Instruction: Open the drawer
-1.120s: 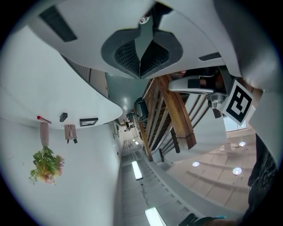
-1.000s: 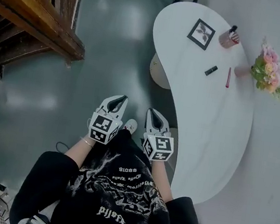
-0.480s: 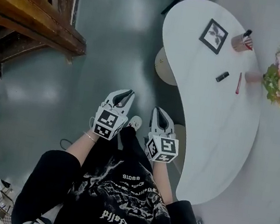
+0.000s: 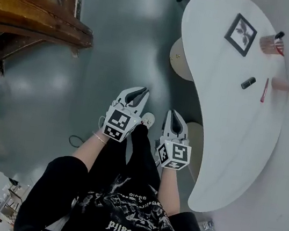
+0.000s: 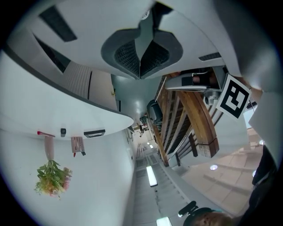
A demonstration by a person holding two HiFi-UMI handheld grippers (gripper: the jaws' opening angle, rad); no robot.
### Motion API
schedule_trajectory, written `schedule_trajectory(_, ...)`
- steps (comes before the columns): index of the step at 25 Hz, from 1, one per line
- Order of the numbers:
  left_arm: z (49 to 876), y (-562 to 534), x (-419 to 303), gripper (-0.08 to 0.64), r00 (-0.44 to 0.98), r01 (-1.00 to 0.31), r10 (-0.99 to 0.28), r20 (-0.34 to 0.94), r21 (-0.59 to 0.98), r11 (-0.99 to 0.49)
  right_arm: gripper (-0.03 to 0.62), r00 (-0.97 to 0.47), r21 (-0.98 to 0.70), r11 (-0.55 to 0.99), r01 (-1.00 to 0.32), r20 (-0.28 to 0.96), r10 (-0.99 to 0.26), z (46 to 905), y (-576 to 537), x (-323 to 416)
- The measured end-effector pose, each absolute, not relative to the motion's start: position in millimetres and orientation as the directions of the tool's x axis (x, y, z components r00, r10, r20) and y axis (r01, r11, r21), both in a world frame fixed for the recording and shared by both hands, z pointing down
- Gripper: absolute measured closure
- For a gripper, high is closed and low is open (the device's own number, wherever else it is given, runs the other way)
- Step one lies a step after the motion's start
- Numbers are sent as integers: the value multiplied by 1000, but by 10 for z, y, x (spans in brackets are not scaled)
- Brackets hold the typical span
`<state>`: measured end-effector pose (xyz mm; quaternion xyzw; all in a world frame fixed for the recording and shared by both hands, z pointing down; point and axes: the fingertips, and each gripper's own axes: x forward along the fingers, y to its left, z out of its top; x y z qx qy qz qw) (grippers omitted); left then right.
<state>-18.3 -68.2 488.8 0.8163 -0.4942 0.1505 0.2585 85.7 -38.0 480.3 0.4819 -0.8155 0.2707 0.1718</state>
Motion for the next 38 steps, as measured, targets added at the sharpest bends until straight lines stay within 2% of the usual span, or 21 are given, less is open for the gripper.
schedule_trajectory(9, 5432, -767, -70, 515, 501, -865, -696, 514, 322, -385, 565, -420, -287, 309, -907, 533, -735, 5147, -527, 903)
schedule_trajectory(12, 5539, -914, 14, 462, 535, -845, -687, 493, 316, -431, 565, -408, -285, 297, -911, 527, -746, 5256, -561, 930)
schedule_trajectory(18, 5757, -1276, 139, 409, 596, -799, -658, 460, 263, -540, 565, -418, -281, 312, -908, 530, -738, 5526, -550, 886)
schedule_trajectory(24, 5992, -1589, 259, 393, 634, -760, -626, 454, 212, -615, 565, -414, -286, 304, -909, 533, -737, 5792, -550, 896)
schedule_trajectory(38, 6474, -2283, 610, 339, 626, -763, -647, 435, 168, -625, 565, -430, -296, 315, -902, 538, -725, 6111, -664, 986)
